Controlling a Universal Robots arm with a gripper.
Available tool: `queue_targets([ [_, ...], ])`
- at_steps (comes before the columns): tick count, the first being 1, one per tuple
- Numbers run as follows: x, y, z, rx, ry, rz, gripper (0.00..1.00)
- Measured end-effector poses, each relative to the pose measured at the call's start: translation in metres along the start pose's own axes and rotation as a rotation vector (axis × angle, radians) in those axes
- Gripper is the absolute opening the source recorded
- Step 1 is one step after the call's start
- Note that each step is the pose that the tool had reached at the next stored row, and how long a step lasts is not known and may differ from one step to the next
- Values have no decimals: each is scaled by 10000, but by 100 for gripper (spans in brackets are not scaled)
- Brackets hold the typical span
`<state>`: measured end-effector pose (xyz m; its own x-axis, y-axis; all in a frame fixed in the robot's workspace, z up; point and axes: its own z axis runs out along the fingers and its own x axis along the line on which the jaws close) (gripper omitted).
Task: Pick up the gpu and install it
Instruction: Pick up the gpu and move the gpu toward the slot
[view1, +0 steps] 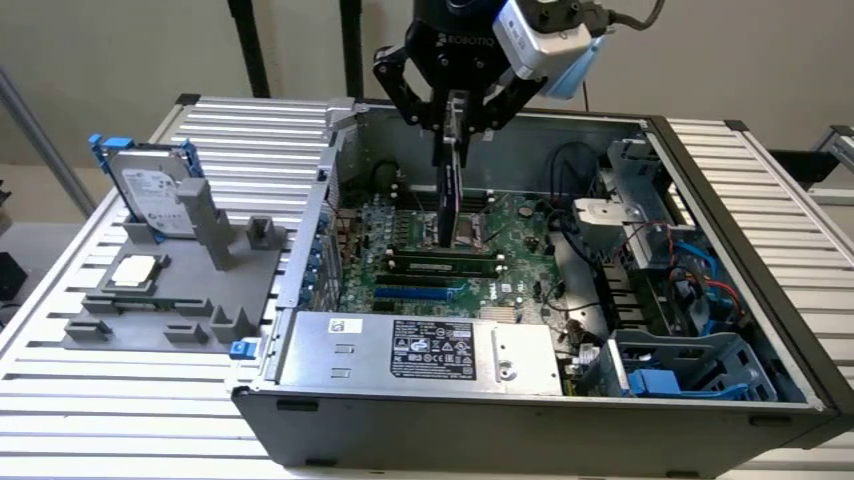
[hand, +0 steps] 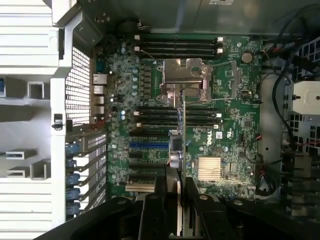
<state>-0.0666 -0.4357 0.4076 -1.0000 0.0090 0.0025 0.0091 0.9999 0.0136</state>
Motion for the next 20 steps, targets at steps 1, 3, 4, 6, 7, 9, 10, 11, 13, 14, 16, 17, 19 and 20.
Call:
queue_targets([
  [1, 0, 0, 0, 1, 4, 0, 0],
  [3, 0, 0, 0, 0, 10, 0, 0],
  [4, 0, 0, 0, 1, 14, 0, 0],
  [6, 0, 0, 1, 0, 21, 1, 0],
  [7, 0, 0, 0, 2, 25, 0, 0],
  [9, 0, 0, 0, 2, 31, 1, 0],
  [10, 0, 0, 0, 2, 30, 1, 0],
  [11, 0, 1, 2, -1, 29, 0, 0],
  [13, -3, 1, 3, 2, 29, -131, 0],
  [14, -3, 1, 5, 3, 29, -293, 0],
  [16, -3, 2, 10, 5, 28, -652, 0],
  [17, -3, 1, 13, 6, 23, -833, 0],
  [19, -3, 1, 19, 8, 11, -1192, 0],
  [20, -3, 1, 23, 8, 6, -1377, 0],
])
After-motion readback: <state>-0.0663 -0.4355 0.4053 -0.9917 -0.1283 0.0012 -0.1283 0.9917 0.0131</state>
